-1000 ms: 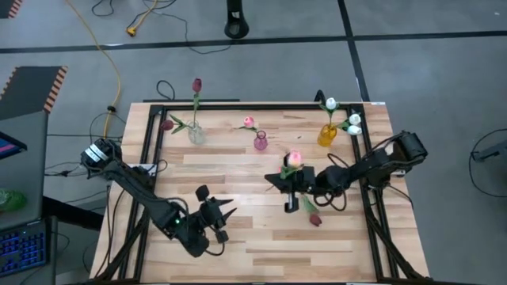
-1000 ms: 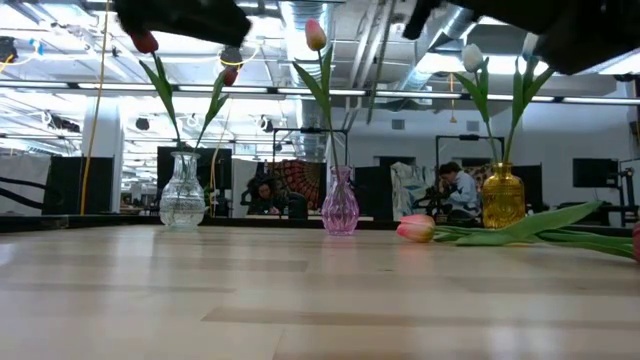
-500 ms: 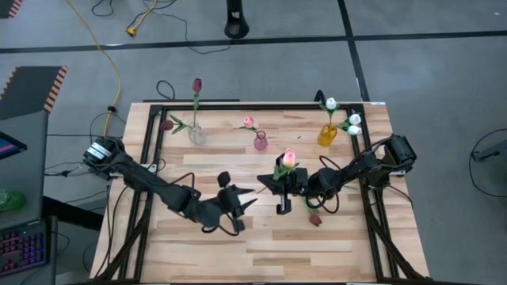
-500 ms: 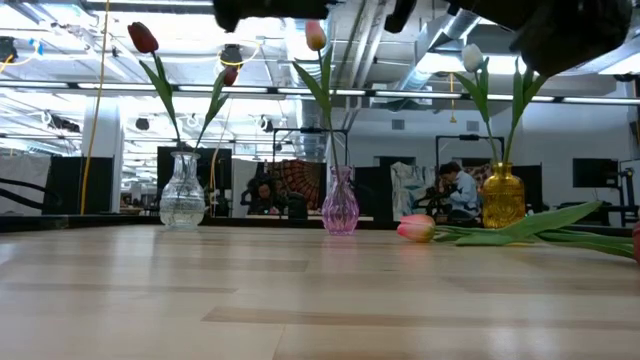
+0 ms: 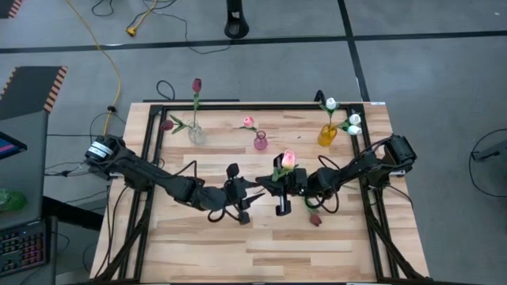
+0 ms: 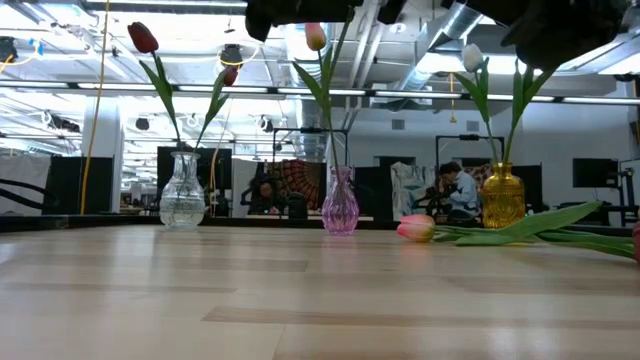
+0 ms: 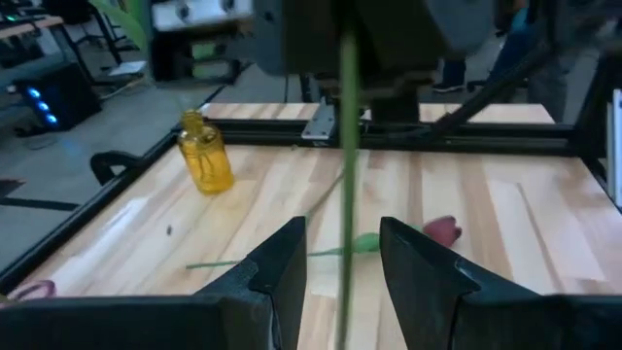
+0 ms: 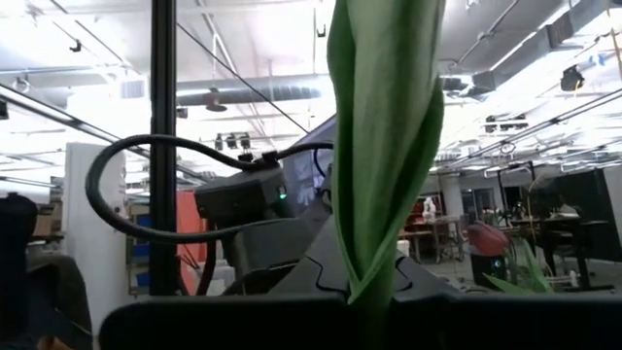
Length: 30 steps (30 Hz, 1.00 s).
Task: Sort flowers into vase by color
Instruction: Put the bottom pink flower into the purple vase
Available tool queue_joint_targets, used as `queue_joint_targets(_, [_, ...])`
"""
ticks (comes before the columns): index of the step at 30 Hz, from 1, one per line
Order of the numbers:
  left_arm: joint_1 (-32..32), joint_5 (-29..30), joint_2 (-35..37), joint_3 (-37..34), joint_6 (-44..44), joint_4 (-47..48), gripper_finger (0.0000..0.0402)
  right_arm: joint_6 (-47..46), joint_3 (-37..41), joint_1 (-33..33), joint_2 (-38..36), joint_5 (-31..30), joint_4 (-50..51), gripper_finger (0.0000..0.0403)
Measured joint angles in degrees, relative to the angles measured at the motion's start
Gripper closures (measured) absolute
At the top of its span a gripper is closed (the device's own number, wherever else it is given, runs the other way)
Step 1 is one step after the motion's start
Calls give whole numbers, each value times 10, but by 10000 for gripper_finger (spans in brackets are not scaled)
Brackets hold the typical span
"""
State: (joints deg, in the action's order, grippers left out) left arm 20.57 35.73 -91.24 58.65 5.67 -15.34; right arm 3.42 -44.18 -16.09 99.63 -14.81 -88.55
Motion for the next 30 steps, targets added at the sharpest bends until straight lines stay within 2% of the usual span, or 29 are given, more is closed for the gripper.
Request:
queue_joint_targets(6, [-13, -15, 0, 0, -9, -14, 299, -1, 0, -1, 0, 0, 11, 382])
queue_joint_targets(14, [-16, -35, 0, 0, -13, -12, 394, -4, 0, 0, 0, 0, 15, 374])
queue_joint_targets(25, [-10, -35, 0, 0, -9, -9, 400, -5, 0, 0, -1, -1, 32, 352])
queue_joint_targets(30, [5, -10, 0, 0, -10, 5, 401, -5, 0, 0, -30, -4, 119, 350])
